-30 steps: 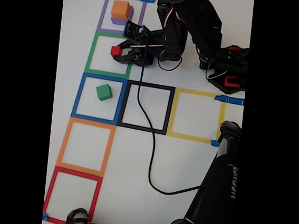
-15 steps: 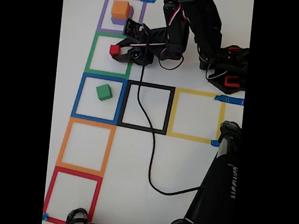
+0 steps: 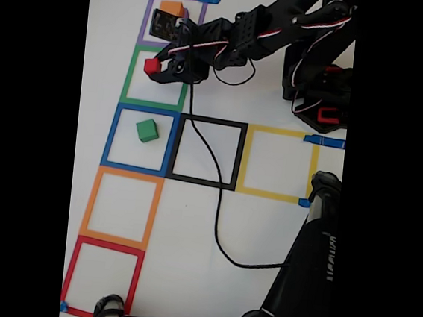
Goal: Tower of hanoi
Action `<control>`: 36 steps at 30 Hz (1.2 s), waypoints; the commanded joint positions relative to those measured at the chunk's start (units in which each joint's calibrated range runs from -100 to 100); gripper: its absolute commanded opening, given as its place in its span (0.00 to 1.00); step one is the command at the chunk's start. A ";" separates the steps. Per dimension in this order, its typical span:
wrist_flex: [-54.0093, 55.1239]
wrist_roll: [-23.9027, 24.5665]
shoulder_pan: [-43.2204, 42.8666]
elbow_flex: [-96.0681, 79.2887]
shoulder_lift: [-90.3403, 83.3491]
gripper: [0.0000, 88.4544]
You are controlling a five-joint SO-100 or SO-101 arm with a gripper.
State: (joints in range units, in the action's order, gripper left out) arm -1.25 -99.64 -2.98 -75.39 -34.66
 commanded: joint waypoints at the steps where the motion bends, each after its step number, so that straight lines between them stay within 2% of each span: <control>1: -20.21 -0.36 -3.25 8.66 -13.26 0.03; 9: -54.78 -0.36 -9.77 32.48 -23.52 0.03; 20: -78.91 0.49 -17.34 62.57 -19.56 0.03; 27: -80.77 -0.36 -19.07 58.93 -21.66 0.03; 36: -55.59 -0.36 -17.92 27.57 -27.23 0.03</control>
State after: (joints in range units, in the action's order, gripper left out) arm -68.24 -99.82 -21.71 -38.03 -60.49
